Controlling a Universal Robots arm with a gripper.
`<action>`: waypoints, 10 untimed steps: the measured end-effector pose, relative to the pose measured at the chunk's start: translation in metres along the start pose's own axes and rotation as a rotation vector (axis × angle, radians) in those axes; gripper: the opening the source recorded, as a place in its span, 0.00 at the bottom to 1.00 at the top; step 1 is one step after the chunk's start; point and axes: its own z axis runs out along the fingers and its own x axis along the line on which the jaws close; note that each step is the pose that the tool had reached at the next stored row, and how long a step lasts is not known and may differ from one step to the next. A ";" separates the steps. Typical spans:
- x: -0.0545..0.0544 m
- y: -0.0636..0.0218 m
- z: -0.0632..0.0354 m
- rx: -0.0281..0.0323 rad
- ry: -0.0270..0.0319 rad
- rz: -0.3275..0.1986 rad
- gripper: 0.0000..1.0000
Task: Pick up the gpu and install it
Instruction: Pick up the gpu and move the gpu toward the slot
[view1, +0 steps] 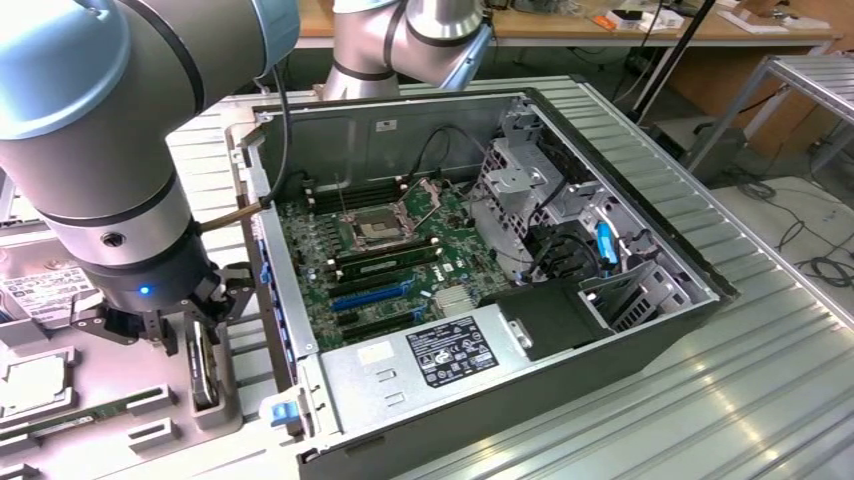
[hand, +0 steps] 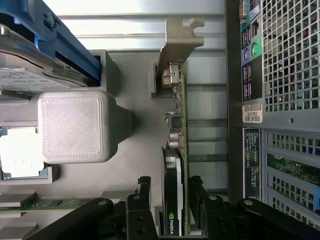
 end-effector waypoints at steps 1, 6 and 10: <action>0.000 0.0000 0.0000 0.0000 0.0000 0.000 0.44; 0.000 0.0000 0.0000 0.0000 0.0000 0.000 0.29; 0.000 0.0000 0.0000 -0.0001 -0.0001 0.000 0.29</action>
